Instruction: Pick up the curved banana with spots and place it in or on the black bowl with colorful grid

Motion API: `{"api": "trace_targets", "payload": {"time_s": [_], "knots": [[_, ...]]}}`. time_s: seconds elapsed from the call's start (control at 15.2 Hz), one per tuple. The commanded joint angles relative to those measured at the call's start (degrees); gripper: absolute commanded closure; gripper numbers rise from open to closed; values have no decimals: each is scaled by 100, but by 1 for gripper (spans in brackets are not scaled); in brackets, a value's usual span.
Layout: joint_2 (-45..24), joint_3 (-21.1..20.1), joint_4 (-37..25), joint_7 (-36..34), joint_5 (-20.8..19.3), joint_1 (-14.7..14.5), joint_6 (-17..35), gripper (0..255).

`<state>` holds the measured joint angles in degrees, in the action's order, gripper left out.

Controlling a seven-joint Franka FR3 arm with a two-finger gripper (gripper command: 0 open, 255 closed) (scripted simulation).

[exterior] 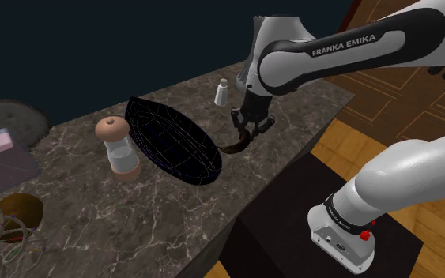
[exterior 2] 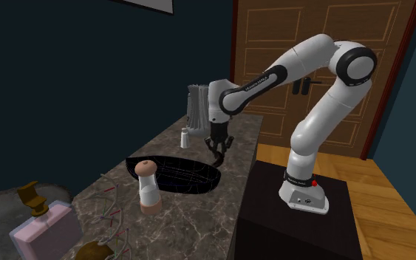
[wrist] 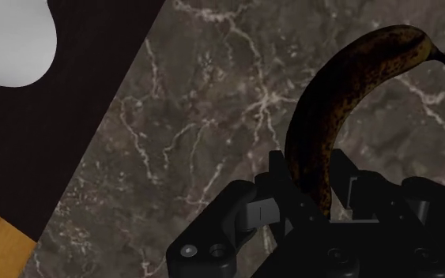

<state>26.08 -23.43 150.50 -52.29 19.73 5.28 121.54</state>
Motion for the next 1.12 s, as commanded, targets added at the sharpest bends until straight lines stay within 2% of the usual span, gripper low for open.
{"api": "trace_targets", "payload": {"time_s": [0.0, 1.06], "knots": [[91, 31, -99, -21, -20, 0, -191, 255], [571, 294, -995, -146, -199, 35, -1561, 255]]}}
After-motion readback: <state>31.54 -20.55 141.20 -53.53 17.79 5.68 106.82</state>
